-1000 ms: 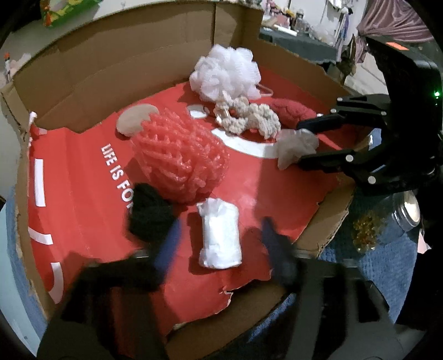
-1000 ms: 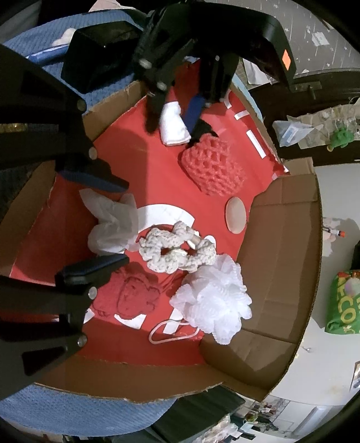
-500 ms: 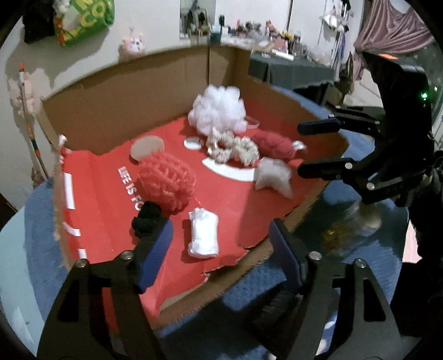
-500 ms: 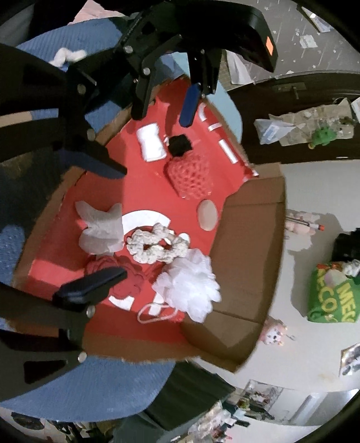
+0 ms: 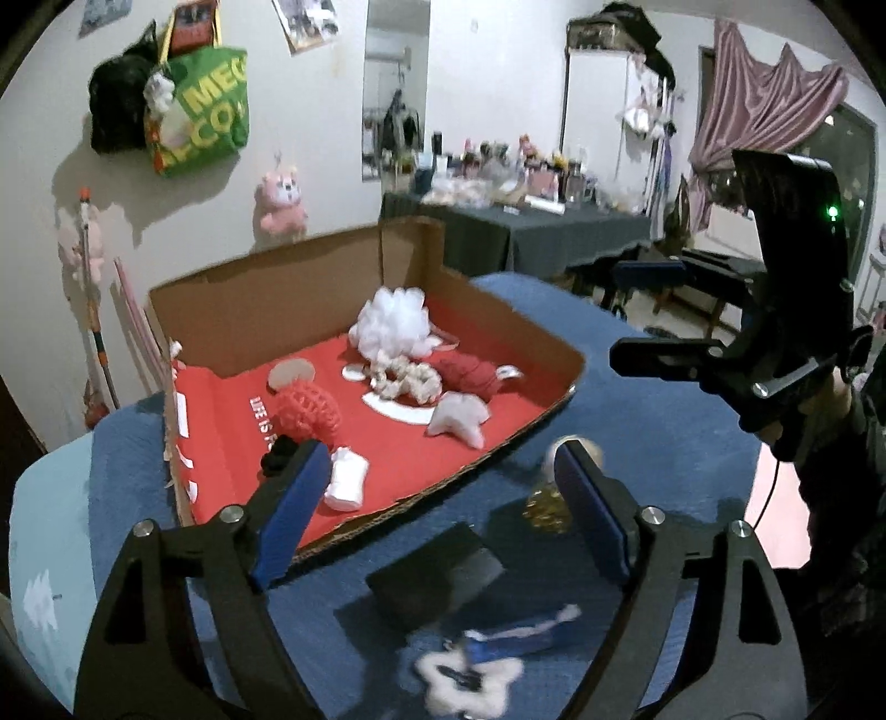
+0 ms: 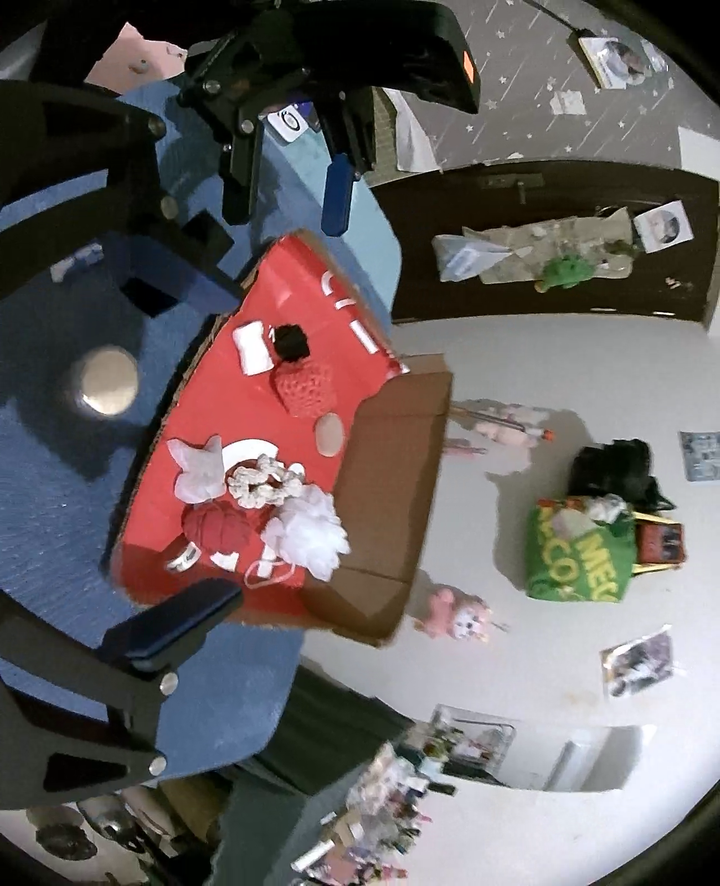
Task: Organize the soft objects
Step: 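Move both grippers back to the blanket toward the fluffy star and tissue pack, then grasp the white fluffy star with the left gripper while the right gripper grasps the blue tissue pack, then carry the fluffy star with the left gripper while the right gripper carries the tissue pack into the box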
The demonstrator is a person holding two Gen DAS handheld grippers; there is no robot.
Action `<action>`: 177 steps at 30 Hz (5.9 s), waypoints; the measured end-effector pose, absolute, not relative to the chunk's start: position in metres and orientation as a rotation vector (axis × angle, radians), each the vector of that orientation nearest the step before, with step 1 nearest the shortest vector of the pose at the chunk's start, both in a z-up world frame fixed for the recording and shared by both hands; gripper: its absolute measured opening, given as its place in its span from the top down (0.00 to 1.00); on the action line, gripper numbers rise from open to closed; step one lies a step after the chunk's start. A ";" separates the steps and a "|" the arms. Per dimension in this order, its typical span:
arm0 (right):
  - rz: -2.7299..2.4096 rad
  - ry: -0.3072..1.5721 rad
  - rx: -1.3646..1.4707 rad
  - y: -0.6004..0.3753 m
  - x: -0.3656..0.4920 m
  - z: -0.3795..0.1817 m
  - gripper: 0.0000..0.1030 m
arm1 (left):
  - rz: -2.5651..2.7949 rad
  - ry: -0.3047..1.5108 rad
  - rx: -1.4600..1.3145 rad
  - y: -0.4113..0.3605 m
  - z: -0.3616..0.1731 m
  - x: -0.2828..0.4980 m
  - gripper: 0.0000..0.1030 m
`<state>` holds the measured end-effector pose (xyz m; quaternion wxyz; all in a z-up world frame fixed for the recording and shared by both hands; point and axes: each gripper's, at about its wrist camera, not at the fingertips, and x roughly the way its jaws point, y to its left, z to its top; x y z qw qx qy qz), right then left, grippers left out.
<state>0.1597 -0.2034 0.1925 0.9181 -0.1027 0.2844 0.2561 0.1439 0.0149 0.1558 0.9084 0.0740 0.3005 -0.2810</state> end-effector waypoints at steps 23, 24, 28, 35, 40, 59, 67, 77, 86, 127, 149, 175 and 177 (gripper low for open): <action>0.293 0.412 -0.075 -0.223 0.014 0.162 0.00 | -0.417 0.381 0.037 0.009 0.143 0.007 0.14; 0.292 0.413 -0.070 -0.222 0.011 0.156 0.00 | -0.412 0.386 0.031 0.009 0.137 0.004 0.14; 0.301 0.448 -0.060 -0.217 0.006 0.129 0.00 | -0.385 0.422 -0.001 0.010 0.117 0.001 0.14; 0.284 0.539 -0.016 -0.218 0.012 0.088 0.00 | -0.317 0.508 -0.040 0.013 0.078 0.005 0.14; 0.282 0.589 0.005 -0.220 0.017 0.069 0.00 | -0.297 0.567 -0.066 0.018 0.057 0.009 0.14; 0.565 0.719 -0.076 -0.168 0.072 0.059 0.09 | -0.362 0.734 0.006 0.043 0.037 0.053 0.15; 0.722 0.837 -0.174 -0.134 0.098 0.044 0.41 | -0.440 0.823 0.073 0.044 0.025 0.078 0.47; 0.742 0.812 -0.199 -0.143 0.084 0.050 0.73 | -0.536 0.800 0.040 0.038 0.029 0.072 0.69; 0.642 0.770 -0.129 -0.184 0.063 0.066 0.73 | -0.586 0.759 0.012 0.023 0.042 0.061 0.70; 0.507 0.786 -0.119 -0.222 0.063 0.057 0.73 | -0.529 0.772 -0.009 0.044 0.043 0.056 0.70; 0.397 0.812 -0.128 -0.247 0.100 0.064 0.73 | -0.428 0.762 -0.062 0.097 0.056 0.089 0.70; 0.420 0.805 -0.157 -0.243 0.168 0.092 0.73 | -0.479 0.759 -0.051 0.103 0.083 0.157 0.70; 0.427 0.803 -0.162 -0.241 0.174 0.094 0.73 | -0.490 0.758 -0.045 0.100 0.086 0.164 0.70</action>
